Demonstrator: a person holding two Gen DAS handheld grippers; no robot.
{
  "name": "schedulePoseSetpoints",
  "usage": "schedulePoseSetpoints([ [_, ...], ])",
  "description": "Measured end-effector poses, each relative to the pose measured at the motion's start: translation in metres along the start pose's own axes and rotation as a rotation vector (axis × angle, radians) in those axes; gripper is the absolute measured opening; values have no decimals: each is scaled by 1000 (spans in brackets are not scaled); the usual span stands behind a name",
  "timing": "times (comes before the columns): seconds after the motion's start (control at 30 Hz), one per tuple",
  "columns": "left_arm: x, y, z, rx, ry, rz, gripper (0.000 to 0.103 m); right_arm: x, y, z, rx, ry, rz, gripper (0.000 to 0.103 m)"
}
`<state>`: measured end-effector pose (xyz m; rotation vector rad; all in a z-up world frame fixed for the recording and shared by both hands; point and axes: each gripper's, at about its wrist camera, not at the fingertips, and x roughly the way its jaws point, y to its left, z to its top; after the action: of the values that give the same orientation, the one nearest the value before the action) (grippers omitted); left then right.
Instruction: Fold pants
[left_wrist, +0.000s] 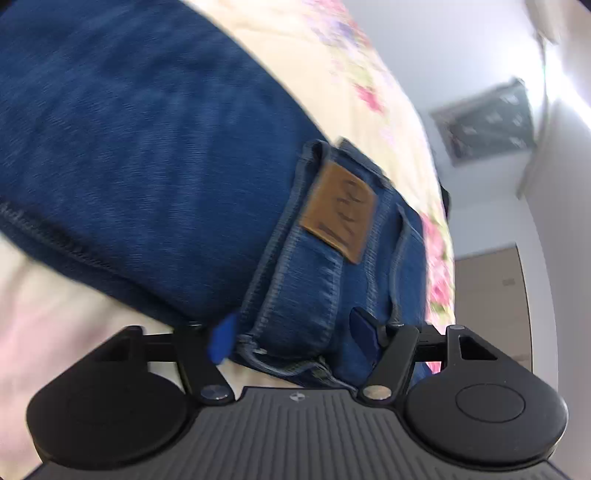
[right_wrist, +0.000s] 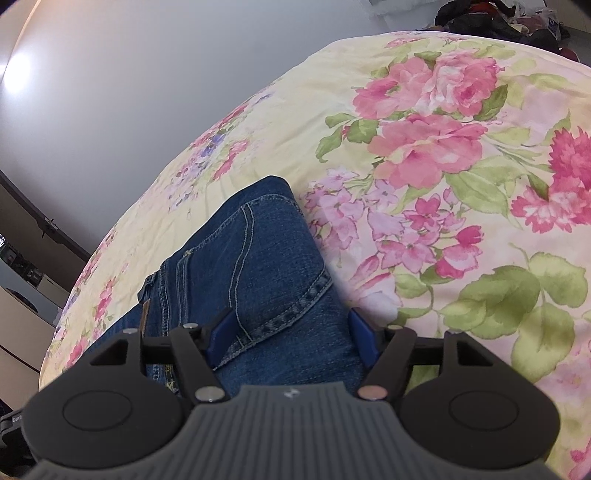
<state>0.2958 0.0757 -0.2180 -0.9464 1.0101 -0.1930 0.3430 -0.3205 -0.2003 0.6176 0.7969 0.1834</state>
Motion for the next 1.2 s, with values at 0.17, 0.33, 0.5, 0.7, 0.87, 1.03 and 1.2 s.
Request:
schedulePoseSetpoints([
  [0.17,-3,1,-1,14,17,6,75,0,-1,0,7,1,3,64],
  [0.33,7,-4,0,-37,34,-55,73,0,-1,1,8,1,3,64],
  [0.5,4,-24,0,66,-5,-104,36,0,-2,1,15,1,4,64],
  [0.7,-16,-41,-6,126,-112,-80,27,0,-2,0,23,-3,14,64],
  [0.87,-37,-42,-17,155,-213,-75,26,-11,9,1,-37,-57,40,63],
  [1.03,-45,-32,-26,207,-245,20,26,-21,30,-1,-159,-115,90,63],
  [1.2,-7,-1,-13,200,-156,143,29,8,42,-19,-332,81,-47,63],
])
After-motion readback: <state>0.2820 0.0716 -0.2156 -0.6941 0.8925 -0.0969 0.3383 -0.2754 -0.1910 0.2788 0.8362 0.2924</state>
